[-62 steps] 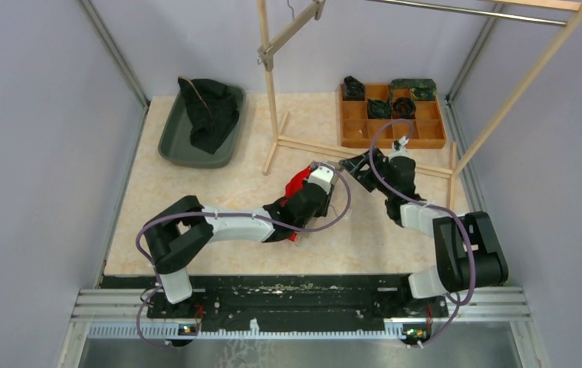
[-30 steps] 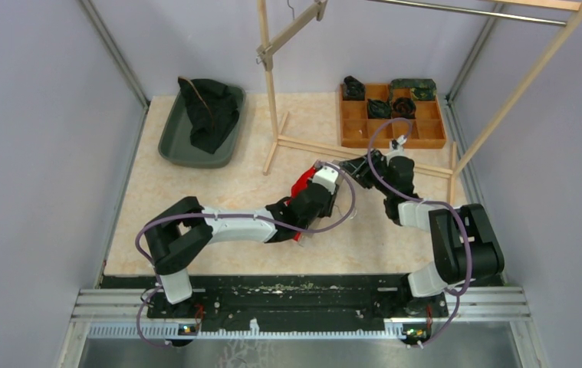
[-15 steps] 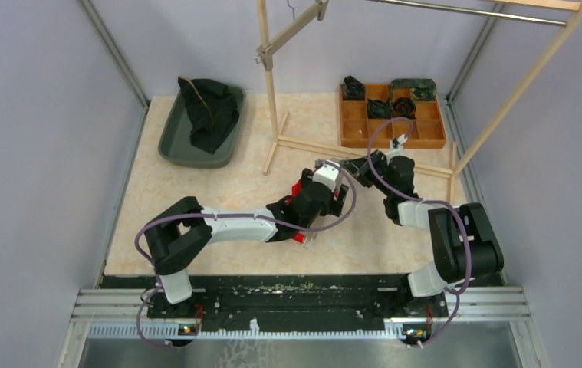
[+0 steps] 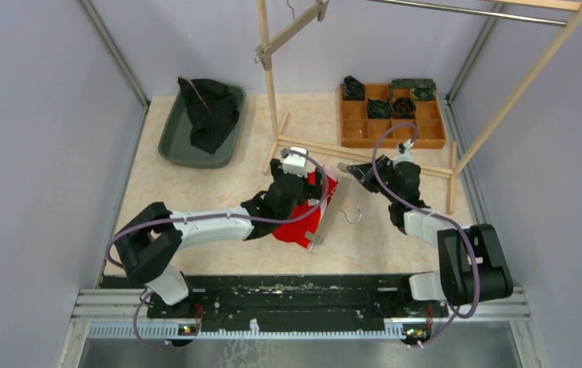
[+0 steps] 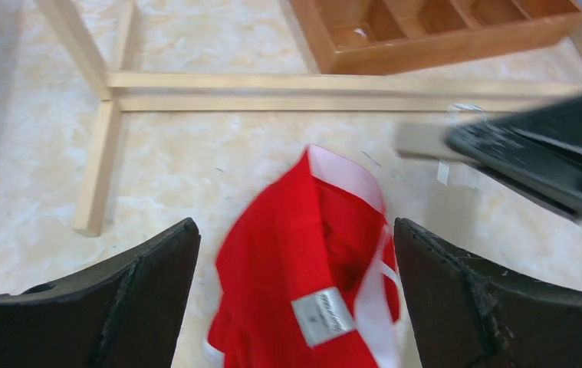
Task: Clip the underwear to the hanger
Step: Open the clamp at the hanger.
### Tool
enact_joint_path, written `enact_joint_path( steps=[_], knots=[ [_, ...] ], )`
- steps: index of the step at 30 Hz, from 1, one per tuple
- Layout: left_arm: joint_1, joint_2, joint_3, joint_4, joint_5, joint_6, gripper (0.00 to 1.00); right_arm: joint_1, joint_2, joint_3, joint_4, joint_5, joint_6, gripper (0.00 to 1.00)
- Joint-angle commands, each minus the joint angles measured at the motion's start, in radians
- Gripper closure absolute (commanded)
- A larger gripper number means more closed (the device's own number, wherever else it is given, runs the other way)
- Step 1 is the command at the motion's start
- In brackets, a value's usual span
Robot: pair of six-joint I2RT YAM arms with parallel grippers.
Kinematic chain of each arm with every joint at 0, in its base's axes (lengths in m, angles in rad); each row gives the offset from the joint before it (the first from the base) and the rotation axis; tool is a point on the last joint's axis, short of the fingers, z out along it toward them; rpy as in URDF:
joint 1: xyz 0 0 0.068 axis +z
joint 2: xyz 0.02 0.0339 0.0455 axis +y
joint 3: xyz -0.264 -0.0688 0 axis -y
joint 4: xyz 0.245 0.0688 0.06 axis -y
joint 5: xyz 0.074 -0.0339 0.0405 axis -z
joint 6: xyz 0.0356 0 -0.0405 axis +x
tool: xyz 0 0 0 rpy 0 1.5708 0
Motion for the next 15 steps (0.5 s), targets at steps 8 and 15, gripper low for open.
enact_joint_path(
  steps=[8,15],
  knots=[
    [0.116,0.094,0.01,0.053,0.127,-0.062,0.0,-0.016,-0.34,-0.077,-0.296,0.181,-0.123,1.0],
    [0.126,0.209,0.141,0.043,0.219,0.022,0.03,-0.022,-0.463,-0.088,-0.41,0.207,-0.145,1.0]
  ],
)
